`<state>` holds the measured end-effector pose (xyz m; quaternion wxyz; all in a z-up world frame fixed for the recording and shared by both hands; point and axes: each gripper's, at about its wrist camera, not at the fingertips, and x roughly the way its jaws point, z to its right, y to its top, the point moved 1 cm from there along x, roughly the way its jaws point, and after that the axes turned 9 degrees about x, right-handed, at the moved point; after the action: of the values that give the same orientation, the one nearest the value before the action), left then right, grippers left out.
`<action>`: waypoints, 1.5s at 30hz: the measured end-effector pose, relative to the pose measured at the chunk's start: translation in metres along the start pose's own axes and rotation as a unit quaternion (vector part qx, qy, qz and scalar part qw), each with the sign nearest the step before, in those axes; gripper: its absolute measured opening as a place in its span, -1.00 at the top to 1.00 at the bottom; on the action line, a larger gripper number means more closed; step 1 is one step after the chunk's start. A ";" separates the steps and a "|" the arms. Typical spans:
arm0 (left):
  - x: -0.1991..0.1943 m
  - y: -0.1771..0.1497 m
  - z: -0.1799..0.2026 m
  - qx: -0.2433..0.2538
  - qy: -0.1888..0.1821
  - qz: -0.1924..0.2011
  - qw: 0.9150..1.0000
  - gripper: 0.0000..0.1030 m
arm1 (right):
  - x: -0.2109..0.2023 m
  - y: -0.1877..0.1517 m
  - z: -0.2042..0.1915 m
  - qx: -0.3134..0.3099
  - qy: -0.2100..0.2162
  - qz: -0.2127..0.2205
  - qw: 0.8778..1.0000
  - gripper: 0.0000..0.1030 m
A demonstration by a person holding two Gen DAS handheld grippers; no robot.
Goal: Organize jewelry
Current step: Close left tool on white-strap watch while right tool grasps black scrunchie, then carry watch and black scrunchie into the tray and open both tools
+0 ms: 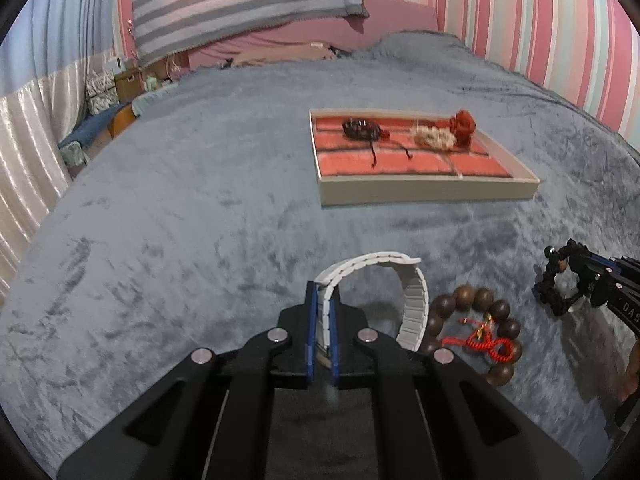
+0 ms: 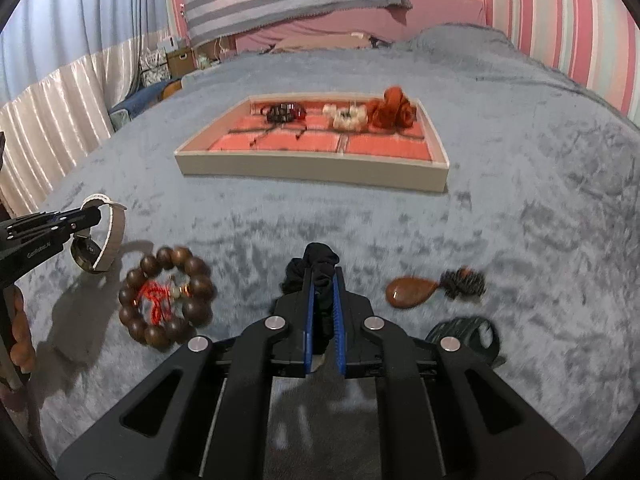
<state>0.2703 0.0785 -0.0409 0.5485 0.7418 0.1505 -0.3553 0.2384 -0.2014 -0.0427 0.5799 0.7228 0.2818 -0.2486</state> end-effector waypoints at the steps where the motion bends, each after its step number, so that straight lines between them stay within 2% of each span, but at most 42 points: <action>1: -0.002 0.003 0.000 0.001 0.003 0.004 1.000 0.89 | -0.001 0.003 0.000 0.000 0.001 0.004 1.000 0.82; 7: -0.006 0.032 -0.001 -0.003 0.012 0.027 1.000 0.89 | -0.004 0.040 0.004 0.003 0.006 0.033 0.999 0.82; 13: 0.005 0.070 0.002 0.000 0.024 0.046 0.999 0.89 | 0.010 0.084 0.010 0.008 0.010 0.055 0.998 0.82; 23: 0.065 0.135 0.001 -0.015 0.020 0.049 0.998 0.89 | 0.058 0.148 0.014 0.004 -0.003 0.065 0.998 0.82; 31: 0.133 0.171 0.002 -0.026 0.026 0.023 0.999 0.89 | 0.112 0.174 0.021 0.020 -0.019 0.052 0.998 0.83; 36: 0.174 0.181 -0.005 -0.039 0.025 -0.005 0.999 0.89 | 0.144 0.186 0.024 0.024 -0.038 0.041 0.998 0.82; 45: 0.222 0.182 -0.012 -0.045 0.041 -0.046 0.997 0.88 | 0.185 0.196 0.040 0.025 -0.067 0.015 0.997 0.82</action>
<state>0.5427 -0.0114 -0.0641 0.5578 0.7226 0.2225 -0.3423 0.5063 -0.2512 -0.0415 0.5825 0.7231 0.2254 -0.2950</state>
